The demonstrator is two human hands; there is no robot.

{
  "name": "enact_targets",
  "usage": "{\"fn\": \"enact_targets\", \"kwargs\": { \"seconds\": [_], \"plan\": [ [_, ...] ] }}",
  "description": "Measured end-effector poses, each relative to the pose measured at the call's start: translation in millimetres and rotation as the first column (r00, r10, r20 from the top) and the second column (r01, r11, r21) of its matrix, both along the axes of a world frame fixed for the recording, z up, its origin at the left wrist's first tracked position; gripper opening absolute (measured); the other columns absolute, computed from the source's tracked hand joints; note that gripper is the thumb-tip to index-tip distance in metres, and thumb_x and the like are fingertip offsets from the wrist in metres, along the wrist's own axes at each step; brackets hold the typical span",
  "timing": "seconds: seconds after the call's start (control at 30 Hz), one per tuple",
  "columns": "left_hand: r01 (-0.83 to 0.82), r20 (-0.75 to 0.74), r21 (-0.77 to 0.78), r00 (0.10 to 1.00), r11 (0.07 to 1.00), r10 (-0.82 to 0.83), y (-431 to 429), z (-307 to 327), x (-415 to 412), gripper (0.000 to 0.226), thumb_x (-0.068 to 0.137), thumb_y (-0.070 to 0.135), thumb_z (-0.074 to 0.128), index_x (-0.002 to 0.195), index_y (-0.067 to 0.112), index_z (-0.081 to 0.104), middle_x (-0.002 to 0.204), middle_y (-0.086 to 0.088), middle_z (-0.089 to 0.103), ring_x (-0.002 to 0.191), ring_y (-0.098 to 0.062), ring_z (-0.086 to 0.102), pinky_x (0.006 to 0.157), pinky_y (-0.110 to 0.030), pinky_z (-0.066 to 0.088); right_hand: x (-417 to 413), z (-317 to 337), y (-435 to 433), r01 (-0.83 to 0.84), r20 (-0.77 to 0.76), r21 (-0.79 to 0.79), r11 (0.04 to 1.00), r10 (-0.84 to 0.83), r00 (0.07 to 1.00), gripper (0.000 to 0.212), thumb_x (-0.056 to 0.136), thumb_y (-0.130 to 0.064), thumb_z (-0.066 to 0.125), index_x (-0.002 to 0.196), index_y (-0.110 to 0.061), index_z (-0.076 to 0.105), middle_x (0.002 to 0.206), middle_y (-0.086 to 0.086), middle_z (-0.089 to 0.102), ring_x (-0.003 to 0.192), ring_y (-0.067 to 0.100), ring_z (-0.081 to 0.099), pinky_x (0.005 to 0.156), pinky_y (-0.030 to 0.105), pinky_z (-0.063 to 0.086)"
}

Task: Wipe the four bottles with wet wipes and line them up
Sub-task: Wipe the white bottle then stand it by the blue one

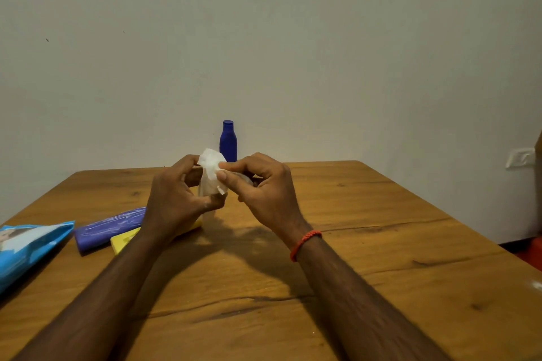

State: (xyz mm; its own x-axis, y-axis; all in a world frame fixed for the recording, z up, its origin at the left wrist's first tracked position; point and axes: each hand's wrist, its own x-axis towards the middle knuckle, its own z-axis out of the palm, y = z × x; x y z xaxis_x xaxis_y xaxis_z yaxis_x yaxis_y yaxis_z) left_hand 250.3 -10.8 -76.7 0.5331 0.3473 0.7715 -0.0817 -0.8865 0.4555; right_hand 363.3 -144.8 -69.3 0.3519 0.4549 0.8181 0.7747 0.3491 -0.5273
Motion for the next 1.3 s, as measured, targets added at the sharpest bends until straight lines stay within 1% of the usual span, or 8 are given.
{"fn": "enact_targets", "kwargs": {
  "seconds": [0.2,0.33,0.5,0.67,0.83,1.03,1.13,1.3],
  "plan": [
    [0.143,-0.005,-0.32,0.988,0.937,-0.152,-14,6,-1,0.042,0.074,0.019,0.078,0.112,0.017,0.062,0.101,0.004,0.068,0.093,-0.01,0.065,0.078,-0.028,0.055,3,1,-4,-0.147,0.035,-0.052,0.988,0.149,0.988,0.018,0.086,-0.013,0.075,0.102,-0.006,0.076,0.101,0.007,0.068,0.097,0.015,0.064,0.08,0.031,0.059],
    [0.24,-0.056,-0.476,0.952,0.846,-0.302,-18,9,-3,0.028,0.082,0.027,0.073,0.107,0.029,0.061,0.09,0.017,0.074,0.09,-0.001,0.067,0.078,-0.025,0.052,6,-2,-2,-0.073,-0.015,-0.004,0.997,0.073,0.997,0.017,0.087,-0.01,0.074,0.104,-0.007,0.075,0.105,-0.001,0.068,0.101,0.001,0.061,0.078,0.013,0.054],
    [0.353,-0.075,-0.602,0.868,0.717,-0.49,-19,11,-4,0.09,0.049,0.077,0.078,0.118,0.021,0.063,0.108,0.0,0.075,0.104,-0.017,0.07,0.083,-0.032,0.054,19,-4,-3,0.143,-0.127,0.028,0.989,-0.138,0.982,0.01,0.088,-0.013,0.074,0.098,-0.014,0.075,0.102,-0.004,0.071,0.098,0.003,0.063,0.074,0.009,0.05],
    [0.371,-0.042,-0.683,0.84,0.629,-0.54,-34,10,-1,0.102,0.04,0.088,0.071,0.116,0.022,0.057,0.099,0.0,0.077,0.09,-0.016,0.074,0.065,-0.024,0.058,16,-2,-7,0.058,-0.199,0.039,0.998,-0.049,0.979,0.02,0.089,-0.011,0.072,0.11,-0.013,0.072,0.108,0.0,0.067,0.098,0.005,0.062,0.071,0.015,0.054],
    [0.304,-0.139,-0.628,0.862,0.716,-0.488,-43,8,-5,0.106,0.033,0.101,0.054,0.109,0.027,0.051,0.085,0.017,0.075,0.074,-0.006,0.072,0.057,-0.017,0.053,1,-7,2,0.15,0.125,-0.007,0.989,-0.148,0.981,0.03,0.091,-0.01,0.067,0.121,-0.012,0.07,0.104,0.001,0.055,0.099,0.011,0.052,0.088,0.026,0.055],
    [0.362,-0.088,-0.627,0.847,0.689,-0.525,-51,11,-2,0.096,0.045,0.097,0.054,0.103,0.021,0.053,0.075,0.014,0.075,0.064,-0.004,0.07,0.052,-0.014,0.051,17,-8,0,0.347,0.035,0.061,0.936,-0.349,0.937,0.02,0.089,-0.023,0.073,0.107,-0.014,0.075,0.091,-0.007,0.055,0.09,0.006,0.047,0.073,0.008,0.039],
    [0.363,-0.014,-0.697,0.855,0.618,-0.518,-52,10,-1,0.057,0.079,0.063,0.036,0.108,0.017,0.053,0.073,0.005,0.076,0.061,-0.009,0.071,0.05,-0.018,0.053,23,-11,0,0.252,-0.108,0.016,0.968,-0.248,0.963,0.014,0.089,-0.024,0.073,0.1,-0.014,0.075,0.092,-0.002,0.063,0.087,0.011,0.058,0.07,0.022,0.052],
    [0.301,0.092,-0.782,0.922,0.546,-0.375,-36,2,4,0.066,0.081,0.062,0.031,0.128,0.02,0.05,0.088,-0.009,0.074,0.067,-0.017,0.074,0.049,-0.026,0.057,10,-13,-2,-0.023,-0.22,-0.049,0.999,0.012,0.975,0.013,0.091,-0.02,0.072,0.093,-0.008,0.069,0.095,0.003,0.071,0.078,0.009,0.069,0.057,0.019,0.055]
  ]
}}
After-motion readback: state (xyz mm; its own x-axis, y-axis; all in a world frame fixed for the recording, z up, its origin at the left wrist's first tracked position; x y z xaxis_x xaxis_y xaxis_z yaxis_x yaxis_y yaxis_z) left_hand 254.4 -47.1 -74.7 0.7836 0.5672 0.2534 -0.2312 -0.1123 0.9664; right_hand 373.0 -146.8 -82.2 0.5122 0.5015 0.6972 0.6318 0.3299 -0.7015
